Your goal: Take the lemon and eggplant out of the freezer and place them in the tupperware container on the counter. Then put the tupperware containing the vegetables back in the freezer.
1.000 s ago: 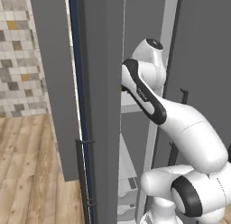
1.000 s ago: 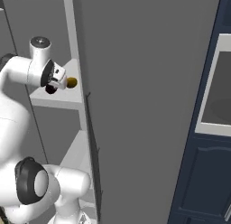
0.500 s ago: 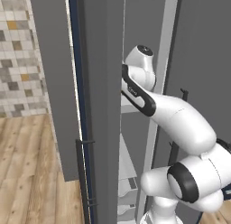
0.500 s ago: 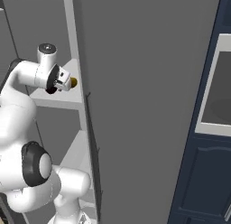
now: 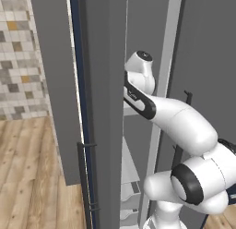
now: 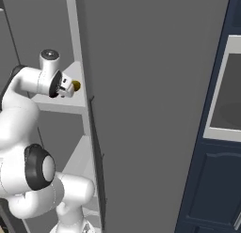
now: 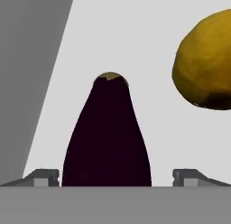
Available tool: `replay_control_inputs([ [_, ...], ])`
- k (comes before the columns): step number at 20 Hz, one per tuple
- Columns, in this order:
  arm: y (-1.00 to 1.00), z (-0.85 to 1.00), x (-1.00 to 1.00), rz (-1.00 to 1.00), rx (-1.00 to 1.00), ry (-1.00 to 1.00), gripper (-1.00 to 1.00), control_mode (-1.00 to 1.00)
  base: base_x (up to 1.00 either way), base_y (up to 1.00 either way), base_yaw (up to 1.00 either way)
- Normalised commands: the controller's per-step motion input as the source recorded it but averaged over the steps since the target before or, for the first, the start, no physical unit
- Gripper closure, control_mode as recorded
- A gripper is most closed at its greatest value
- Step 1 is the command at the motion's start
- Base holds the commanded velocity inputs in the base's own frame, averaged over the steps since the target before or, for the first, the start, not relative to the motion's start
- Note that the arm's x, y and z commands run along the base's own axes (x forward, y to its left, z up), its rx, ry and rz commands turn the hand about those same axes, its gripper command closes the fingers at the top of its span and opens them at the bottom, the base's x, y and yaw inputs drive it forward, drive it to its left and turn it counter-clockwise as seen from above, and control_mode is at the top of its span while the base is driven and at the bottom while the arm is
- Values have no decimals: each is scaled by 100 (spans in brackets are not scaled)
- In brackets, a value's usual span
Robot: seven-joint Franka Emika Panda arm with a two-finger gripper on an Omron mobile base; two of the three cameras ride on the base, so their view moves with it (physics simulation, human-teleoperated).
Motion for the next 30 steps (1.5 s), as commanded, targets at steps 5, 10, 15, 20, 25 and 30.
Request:
replay_control_inputs([
  [5, 23, -31, 8, 0, 0, 0, 100, -100, 0, 0, 0],
  [10, 6, -10, -1, 0, 0, 0, 100, -100, 0, 0, 0],
  [15, -10, 55, -41, 0, 0, -7, 100, -100, 0, 0, 0],
  [20, -17, 86, -54, 0, 1, -9, 100, -100, 0, 0, 0],
  [25, -51, 53, -69, 0, -4, 0, 100, -100, 0, 0, 0],
  [30, -58, 4, -75, 1, -16, 9, 100, -100, 0, 0, 0],
])
